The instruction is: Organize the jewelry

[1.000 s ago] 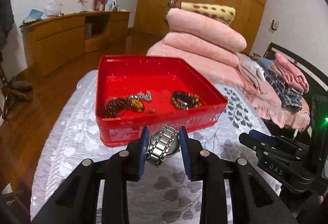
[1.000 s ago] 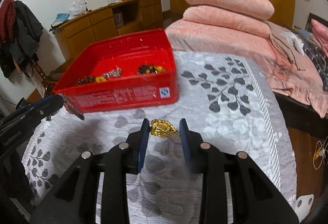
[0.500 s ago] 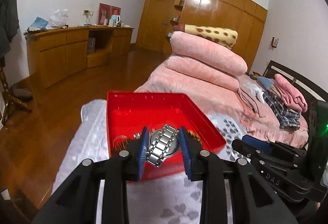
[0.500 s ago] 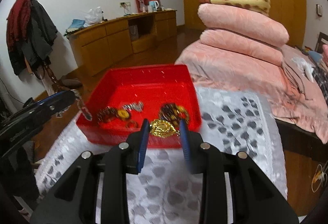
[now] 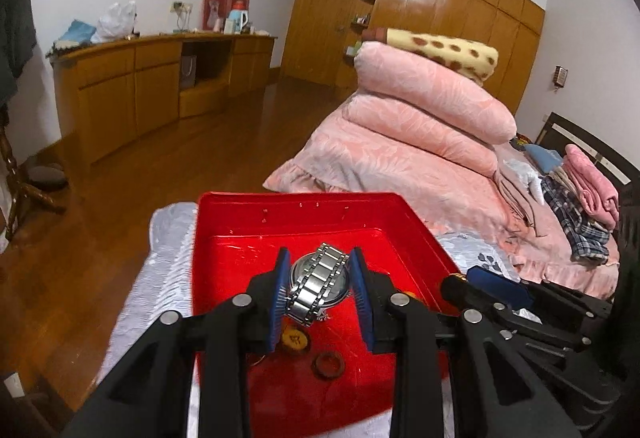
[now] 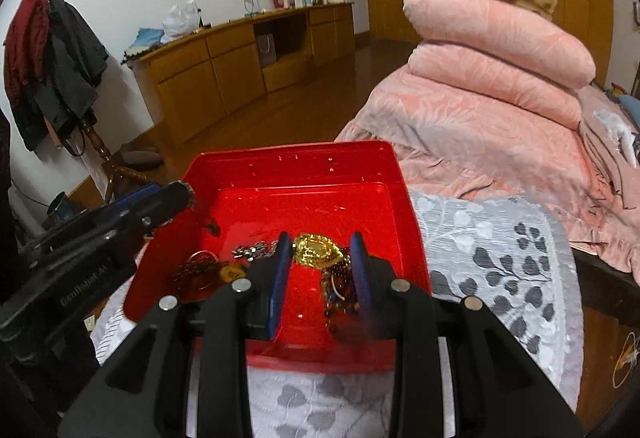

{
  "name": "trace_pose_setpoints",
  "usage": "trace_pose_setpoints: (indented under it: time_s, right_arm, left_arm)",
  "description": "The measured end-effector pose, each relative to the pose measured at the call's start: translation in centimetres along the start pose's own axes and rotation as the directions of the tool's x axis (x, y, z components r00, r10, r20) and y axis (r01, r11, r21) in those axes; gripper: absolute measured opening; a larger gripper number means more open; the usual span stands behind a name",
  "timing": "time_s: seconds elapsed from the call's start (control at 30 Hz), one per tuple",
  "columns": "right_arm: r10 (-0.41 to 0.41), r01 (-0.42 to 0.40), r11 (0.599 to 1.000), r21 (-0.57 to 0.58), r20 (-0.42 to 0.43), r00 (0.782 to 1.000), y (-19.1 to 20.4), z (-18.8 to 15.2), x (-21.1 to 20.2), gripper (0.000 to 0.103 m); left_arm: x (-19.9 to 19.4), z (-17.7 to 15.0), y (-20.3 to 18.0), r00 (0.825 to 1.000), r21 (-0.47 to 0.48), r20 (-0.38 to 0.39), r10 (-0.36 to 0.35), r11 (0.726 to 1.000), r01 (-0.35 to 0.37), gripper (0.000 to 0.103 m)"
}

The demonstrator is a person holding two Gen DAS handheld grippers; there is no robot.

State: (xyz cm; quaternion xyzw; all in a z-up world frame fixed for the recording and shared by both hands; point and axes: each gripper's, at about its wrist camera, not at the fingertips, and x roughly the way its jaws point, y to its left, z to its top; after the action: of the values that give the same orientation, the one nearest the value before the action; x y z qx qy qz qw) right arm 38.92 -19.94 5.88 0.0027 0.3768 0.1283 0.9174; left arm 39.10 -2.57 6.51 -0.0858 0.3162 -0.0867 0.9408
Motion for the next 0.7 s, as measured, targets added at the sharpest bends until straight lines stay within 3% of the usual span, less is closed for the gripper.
trace_pose_setpoints:
  time_s: [0.03, 0.07, 0.1, 0.17, 0.27, 0.47, 0.7]
  right_arm:
    - [0.001, -0.001, 1.000, -0.002, -0.003, 1.000, 0.0, 0.1, 0.4, 0.030]
    - [-0.005, 0.005, 1.000, -0.008, 0.001, 1.000, 0.0, 0.2, 1.0, 0.046]
    - [-0.025, 0.025, 1.000, -0.011, 0.014, 1.000, 0.0, 0.2, 1.2, 0.070]
    - [-0.068, 0.069, 0.997, -0.022, 0.041, 0.997, -0.1, 0.1, 1.3, 0.070]
    - [-0.092, 0.093, 0.996, -0.011, 0.047, 0.995, -0.9, -0.2, 1.2, 0.070]
    - [-0.113, 0.112, 0.994, 0.020, 0.059, 0.992, -2.2, -1.1, 0.1, 0.071]
    - [-0.116, 0.113, 0.993, 0.037, 0.084, 0.990, -2.6, -2.8, -2.7, 0.082]
  left_arm:
    - [0.6, 0.0, 0.1, 1.000, -0.004, -0.009, -0.006, 1.000, 0.006, 0.030]
    - [1.1, 0.0, 0.2, 1.000, -0.008, -0.015, -0.008, 1.000, 0.008, 0.031]
    - [1.5, 0.0, 0.3, 1.000, -0.012, -0.013, -0.006, 1.000, 0.006, 0.037]
    - [1.7, 0.0, 0.5, 1.000, -0.006, -0.001, 0.006, 1.000, -0.006, 0.049]
    - [1.2, 0.1, 0.8, 1.000, 0.002, 0.015, 0.014, 1.000, -0.014, 0.053]
    - [-0.9, 0.3, 0.8, 0.997, 0.014, 0.063, 0.050, 0.999, -0.051, 0.072]
    - [-4.2, -0.8, 1.3, 0.994, 0.013, 0.093, 0.062, 0.998, -0.063, 0.090]
